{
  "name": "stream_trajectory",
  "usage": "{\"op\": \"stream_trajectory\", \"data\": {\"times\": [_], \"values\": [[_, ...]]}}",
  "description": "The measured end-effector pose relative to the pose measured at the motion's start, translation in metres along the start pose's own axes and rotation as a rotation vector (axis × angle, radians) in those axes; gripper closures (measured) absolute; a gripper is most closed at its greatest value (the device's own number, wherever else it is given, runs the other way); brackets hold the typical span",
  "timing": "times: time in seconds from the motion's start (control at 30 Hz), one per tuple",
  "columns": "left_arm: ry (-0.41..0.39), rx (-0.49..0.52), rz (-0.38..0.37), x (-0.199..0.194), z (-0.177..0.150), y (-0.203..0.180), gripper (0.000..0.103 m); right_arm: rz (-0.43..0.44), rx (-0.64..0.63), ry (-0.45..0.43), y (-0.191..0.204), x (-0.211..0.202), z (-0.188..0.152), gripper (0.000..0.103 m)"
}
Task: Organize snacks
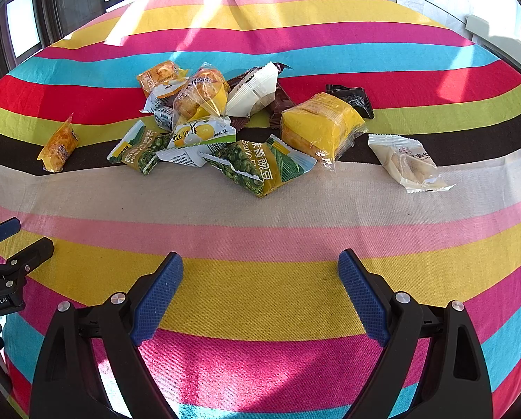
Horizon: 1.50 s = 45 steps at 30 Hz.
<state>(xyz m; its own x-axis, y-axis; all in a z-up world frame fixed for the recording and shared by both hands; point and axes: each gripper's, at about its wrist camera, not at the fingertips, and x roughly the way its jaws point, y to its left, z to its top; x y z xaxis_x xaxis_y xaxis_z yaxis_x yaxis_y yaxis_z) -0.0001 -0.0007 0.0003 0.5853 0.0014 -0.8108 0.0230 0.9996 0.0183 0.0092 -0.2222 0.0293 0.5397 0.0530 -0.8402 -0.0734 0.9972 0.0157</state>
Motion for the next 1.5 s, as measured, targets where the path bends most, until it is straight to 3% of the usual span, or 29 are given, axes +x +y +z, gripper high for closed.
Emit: {"op": "stream_trajectory", "data": {"times": [1.5], "values": [[0.0, -0.011, 0.009, -0.0015, -0.001, 0.0, 0.001, 0.02, -0.03, 0.001, -0.0008, 0.0019, 0.0021, 0.016]]}}
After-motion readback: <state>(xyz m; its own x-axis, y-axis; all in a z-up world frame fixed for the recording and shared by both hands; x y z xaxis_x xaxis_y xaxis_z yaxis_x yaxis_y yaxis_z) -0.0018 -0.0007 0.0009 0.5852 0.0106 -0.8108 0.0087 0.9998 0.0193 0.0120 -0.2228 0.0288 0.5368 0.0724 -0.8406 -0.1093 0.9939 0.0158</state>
